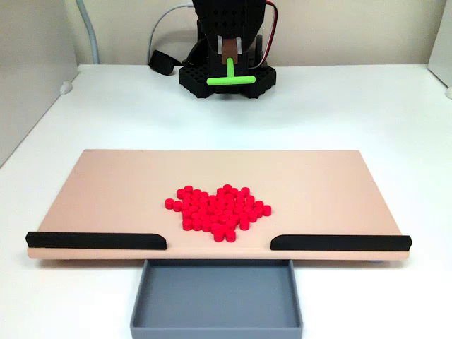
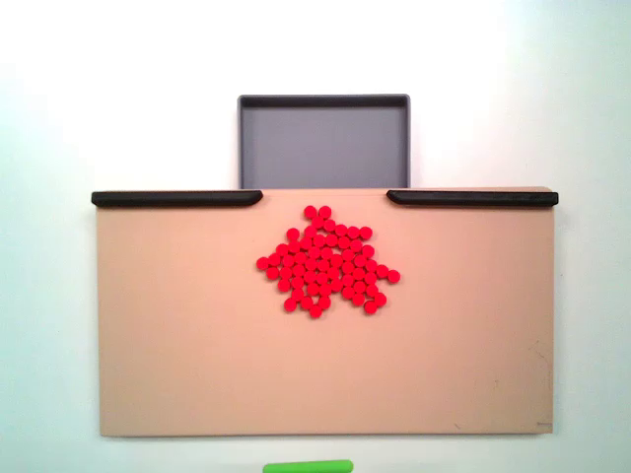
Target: Push granules from bottom to the grey container
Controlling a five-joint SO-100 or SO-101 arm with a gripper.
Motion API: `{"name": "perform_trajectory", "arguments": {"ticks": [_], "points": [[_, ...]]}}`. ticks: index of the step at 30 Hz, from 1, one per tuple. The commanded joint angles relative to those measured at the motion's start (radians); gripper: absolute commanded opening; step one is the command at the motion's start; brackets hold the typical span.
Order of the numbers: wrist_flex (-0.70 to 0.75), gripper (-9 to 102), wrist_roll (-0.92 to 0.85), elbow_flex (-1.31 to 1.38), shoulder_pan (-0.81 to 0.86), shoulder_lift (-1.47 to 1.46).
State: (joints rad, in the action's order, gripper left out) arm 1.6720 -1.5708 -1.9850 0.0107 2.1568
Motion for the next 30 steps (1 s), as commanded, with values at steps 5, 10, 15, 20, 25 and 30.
{"name": "perform_trajectory", "arguments": {"ticks": [5, 10, 15, 20, 25, 30], "points": [[-0.008, 0, -0.011, 0.008, 0.008, 0.02], [-0.008, 0, -0.003, 0.008, 0.005, 0.017], [-0.008, 0, -0.002, 0.008, 0.009, 0.015], [-0.008, 0, -0.002, 0.008, 0.005, 0.012], [-0.008, 0, 0.0, 0.008, -0.002, 0.006], [-0.008, 0, -0.014, 0.008, -0.005, 0.006]]}}
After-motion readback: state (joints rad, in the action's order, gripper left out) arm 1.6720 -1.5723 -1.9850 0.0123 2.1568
